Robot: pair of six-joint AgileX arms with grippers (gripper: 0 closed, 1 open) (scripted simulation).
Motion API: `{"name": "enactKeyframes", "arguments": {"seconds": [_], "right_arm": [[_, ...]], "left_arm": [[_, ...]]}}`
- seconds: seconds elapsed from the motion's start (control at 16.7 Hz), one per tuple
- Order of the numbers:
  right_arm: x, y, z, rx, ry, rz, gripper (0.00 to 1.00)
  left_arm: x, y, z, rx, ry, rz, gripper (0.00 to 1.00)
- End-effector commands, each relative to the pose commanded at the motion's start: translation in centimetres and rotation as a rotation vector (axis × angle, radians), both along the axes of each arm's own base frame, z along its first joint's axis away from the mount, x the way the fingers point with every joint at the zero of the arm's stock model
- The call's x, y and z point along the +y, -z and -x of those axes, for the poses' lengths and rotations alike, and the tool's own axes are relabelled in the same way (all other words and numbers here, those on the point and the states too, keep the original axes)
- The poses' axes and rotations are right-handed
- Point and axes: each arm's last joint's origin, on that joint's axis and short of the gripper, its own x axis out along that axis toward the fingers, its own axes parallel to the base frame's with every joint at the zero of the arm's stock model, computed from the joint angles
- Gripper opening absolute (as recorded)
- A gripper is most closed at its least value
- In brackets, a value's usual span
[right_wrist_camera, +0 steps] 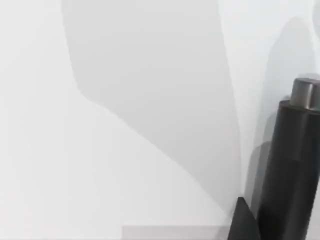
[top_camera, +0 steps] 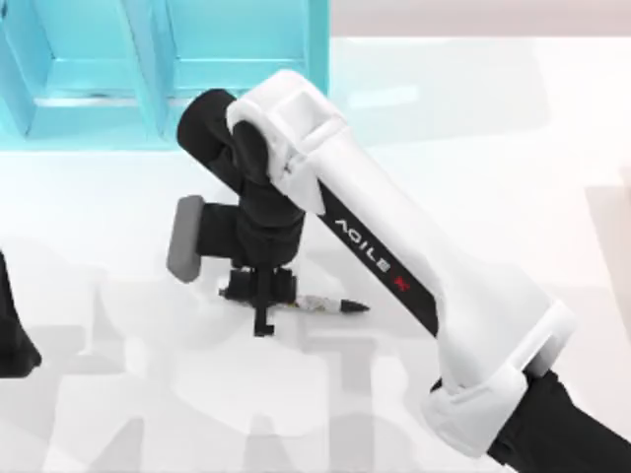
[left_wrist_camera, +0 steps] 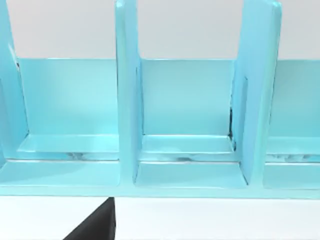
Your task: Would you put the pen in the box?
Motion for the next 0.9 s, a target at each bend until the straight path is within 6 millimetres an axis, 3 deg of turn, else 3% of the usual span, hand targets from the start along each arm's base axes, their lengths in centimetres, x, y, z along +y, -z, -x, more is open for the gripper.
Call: {"name": "enactKeyframes", "arguments": {"seconds": [0.48,0.54,0.9], "right_arm": [[0.0,0.0,0.0,0.0,0.0,0.0,0.0],[0.5,-3.0,-2.3,-0.182,0.0,-0.121,0.0],[0.9,-4.7,-2.5,-0.171,-0.005,-0.112,0.0]], "left_arm": [[0.0,0.0,0.0,0.0,0.0,0.0,1.0],[0.0,0.0,0.0,0.0,0.0,0.0,1.0],[0.0,0.0,0.0,0.0,0.0,0.0,1.0]]}}
